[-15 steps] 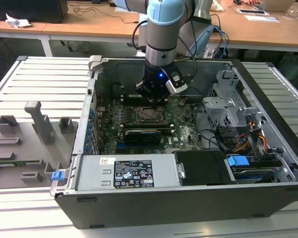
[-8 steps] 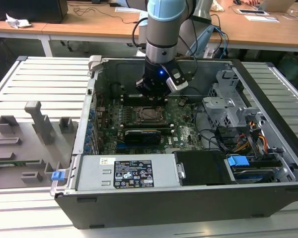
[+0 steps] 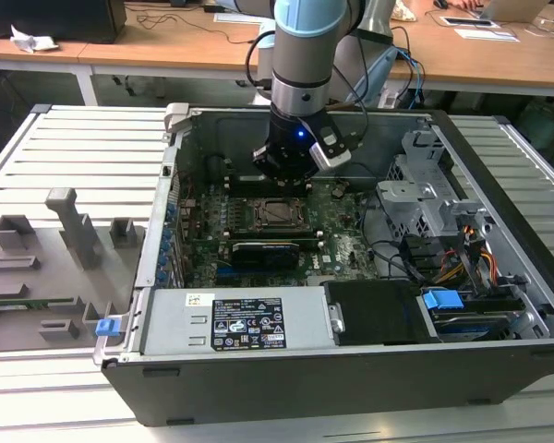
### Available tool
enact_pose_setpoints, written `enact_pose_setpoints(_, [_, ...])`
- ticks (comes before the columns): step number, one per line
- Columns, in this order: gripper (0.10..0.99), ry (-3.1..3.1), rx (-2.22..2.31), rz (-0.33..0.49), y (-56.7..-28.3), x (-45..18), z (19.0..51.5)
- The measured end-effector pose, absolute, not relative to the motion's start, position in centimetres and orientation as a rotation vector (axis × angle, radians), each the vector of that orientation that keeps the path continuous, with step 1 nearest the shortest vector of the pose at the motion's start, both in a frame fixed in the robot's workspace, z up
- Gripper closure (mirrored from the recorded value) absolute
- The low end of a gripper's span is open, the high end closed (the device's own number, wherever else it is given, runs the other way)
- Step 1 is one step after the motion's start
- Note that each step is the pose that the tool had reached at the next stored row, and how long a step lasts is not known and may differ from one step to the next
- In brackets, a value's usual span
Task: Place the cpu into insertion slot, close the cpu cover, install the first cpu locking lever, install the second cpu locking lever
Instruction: 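Install the first cpu locking lever, then install the second cpu locking lever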
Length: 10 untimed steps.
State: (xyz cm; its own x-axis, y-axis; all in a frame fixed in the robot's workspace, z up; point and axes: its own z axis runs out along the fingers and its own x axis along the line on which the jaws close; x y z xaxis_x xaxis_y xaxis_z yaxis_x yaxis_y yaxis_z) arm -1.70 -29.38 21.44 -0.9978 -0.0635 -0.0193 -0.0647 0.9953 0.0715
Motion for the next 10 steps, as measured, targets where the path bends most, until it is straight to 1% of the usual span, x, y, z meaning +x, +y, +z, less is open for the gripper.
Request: enact_pose_setpoints(10, [0.98, 3.121, -0.1, 0.113, -29.64, -1.7, 21.44])
